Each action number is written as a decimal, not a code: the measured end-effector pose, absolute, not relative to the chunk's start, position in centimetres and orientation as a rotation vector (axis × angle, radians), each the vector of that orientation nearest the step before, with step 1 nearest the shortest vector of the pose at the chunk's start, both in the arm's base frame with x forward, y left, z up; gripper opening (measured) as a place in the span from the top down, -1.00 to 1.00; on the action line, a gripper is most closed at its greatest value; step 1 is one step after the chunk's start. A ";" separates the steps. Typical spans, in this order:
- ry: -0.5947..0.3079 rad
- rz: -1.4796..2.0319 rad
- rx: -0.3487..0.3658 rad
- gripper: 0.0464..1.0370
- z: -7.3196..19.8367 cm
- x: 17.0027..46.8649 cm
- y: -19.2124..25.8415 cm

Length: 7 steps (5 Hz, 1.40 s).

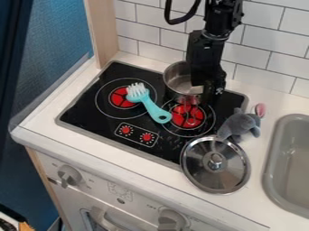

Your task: Move the pot to the lower left of stove

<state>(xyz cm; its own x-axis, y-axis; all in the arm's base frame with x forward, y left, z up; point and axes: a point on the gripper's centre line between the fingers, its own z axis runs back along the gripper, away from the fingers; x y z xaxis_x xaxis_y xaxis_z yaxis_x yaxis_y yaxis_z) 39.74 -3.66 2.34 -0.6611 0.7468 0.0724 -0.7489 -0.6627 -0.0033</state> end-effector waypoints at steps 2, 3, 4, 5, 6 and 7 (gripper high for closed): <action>-0.119 2.475 0.095 -0.27 1.4 38.1 -3.0; -0.106 2.449 0.071 0.34 1.7 38.3 -3.6; -0.097 2.452 0.071 0.77 1.6 38.0 -3.7; -0.103 2.450 0.048 0.92 2.2 38.0 -3.7; -0.102 2.448 0.052 0.93 2.1 37.9 -3.7; -0.116 2.396 -0.001 0.93 3.7 38.0 -3.7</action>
